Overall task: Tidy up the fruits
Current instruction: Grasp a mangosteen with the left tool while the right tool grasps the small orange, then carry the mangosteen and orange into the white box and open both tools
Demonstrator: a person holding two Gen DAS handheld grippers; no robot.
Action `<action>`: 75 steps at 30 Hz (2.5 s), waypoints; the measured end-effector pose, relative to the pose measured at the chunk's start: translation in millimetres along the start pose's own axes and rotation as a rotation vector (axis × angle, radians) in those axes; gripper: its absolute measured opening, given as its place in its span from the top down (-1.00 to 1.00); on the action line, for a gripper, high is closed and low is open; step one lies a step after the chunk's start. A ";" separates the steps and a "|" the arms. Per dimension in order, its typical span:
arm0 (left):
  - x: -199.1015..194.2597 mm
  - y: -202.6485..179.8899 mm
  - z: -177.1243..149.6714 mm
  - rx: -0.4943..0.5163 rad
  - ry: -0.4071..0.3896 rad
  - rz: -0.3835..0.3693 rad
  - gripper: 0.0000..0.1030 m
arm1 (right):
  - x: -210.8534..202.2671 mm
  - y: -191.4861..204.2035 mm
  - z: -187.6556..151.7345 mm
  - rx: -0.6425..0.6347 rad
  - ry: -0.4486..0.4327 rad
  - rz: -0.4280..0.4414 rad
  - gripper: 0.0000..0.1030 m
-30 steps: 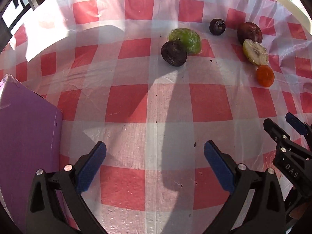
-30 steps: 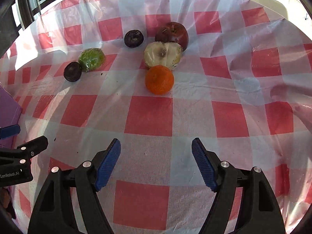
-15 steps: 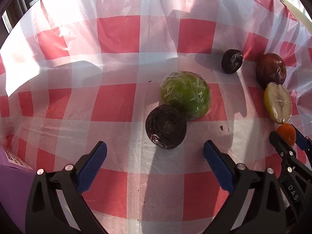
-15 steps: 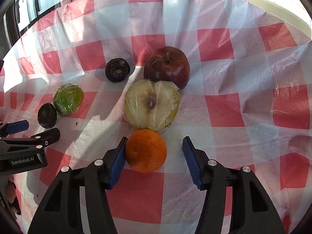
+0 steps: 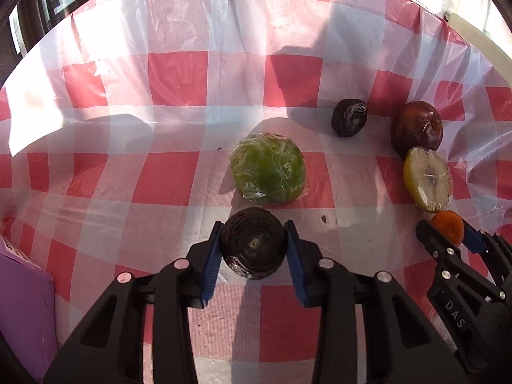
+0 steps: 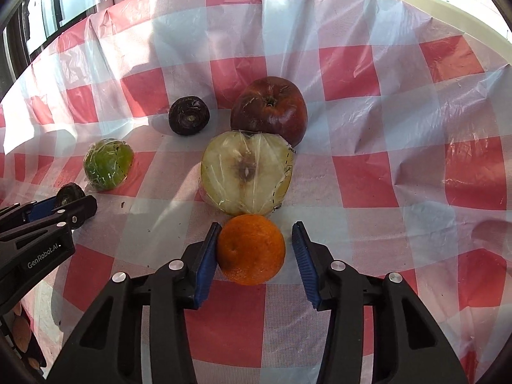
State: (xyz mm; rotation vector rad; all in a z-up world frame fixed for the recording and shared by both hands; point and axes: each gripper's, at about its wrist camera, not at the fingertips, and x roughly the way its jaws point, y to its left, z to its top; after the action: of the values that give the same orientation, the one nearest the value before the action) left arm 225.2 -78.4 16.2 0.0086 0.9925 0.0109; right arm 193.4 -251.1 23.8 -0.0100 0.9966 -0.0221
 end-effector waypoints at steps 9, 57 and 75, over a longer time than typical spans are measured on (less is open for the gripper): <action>-59.3 -15.0 -72.6 0.002 0.036 -0.043 0.27 | -3.0 0.4 -3.9 -0.005 0.000 -0.006 0.13; -258.8 177.7 -143.7 0.178 -0.096 -0.140 0.26 | -203.0 204.2 -127.8 -0.348 0.268 0.000 0.29; -254.1 255.3 -158.1 0.161 -0.059 -0.106 0.26 | -216.2 277.6 -127.0 -0.489 0.228 -0.041 0.30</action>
State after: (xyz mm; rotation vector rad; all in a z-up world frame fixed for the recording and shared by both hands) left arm -47.5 173.9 145.7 0.1032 0.9317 -0.1653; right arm -26.7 31.6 131.2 -0.4842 1.2095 0.1871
